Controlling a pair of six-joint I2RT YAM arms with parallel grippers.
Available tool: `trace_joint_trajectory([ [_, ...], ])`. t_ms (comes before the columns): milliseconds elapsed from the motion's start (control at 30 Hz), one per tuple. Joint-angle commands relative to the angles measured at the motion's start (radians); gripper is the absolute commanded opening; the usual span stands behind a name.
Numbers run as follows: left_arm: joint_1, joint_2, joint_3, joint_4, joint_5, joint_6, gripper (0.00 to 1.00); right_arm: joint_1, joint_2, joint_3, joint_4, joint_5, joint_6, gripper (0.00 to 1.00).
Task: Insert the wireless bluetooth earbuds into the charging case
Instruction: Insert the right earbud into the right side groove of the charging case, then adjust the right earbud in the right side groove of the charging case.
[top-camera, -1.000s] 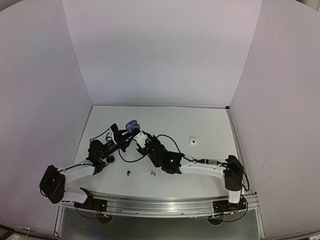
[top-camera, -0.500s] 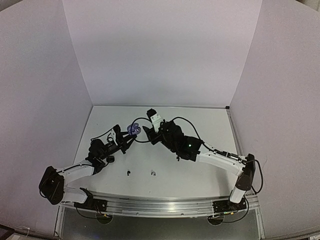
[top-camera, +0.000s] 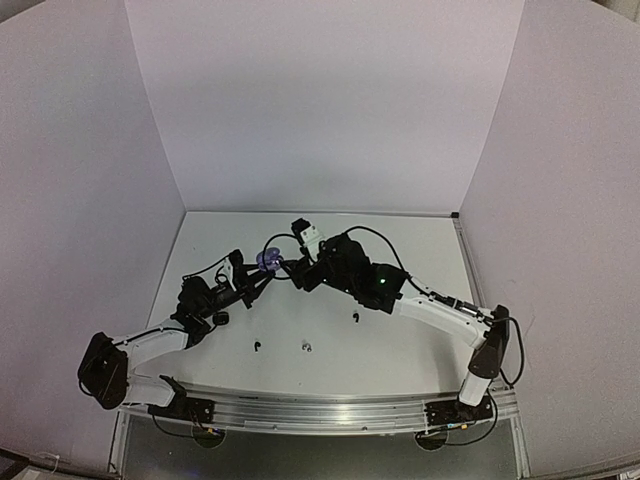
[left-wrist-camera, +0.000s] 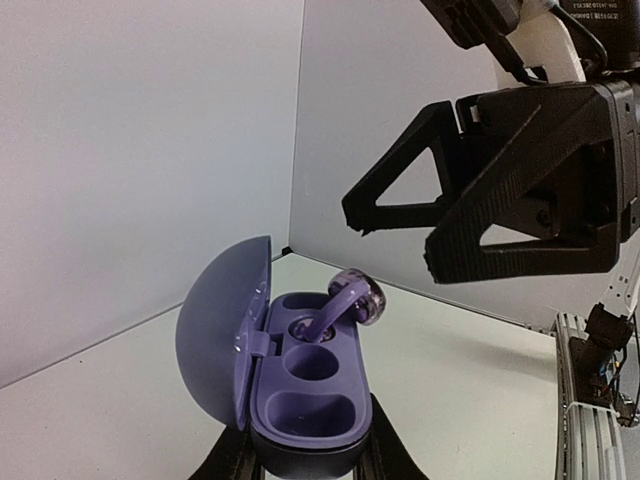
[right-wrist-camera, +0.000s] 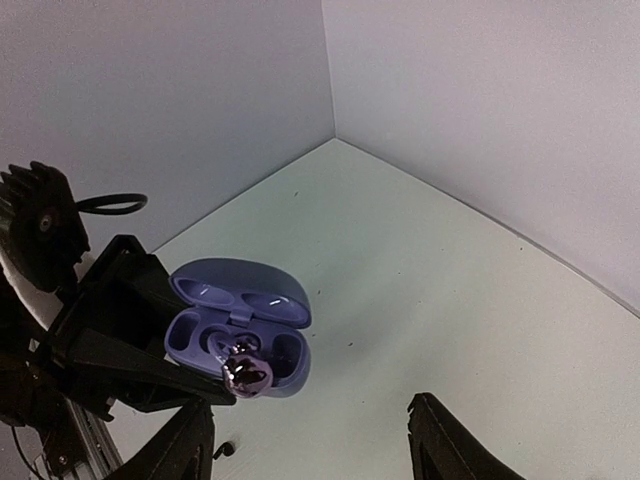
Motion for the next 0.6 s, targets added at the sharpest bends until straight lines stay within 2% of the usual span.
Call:
trace_joint_trajectory([
  [0,0.005,-0.032,0.044,0.014,0.016,0.007,0.0,-0.009,0.032,0.045,-0.022,-0.056,0.006,0.63],
  [567,0.005,-0.029,0.048,0.015,0.044,-0.004,0.0,-0.034,0.077,0.11,-0.033,-0.047,0.005,0.6],
])
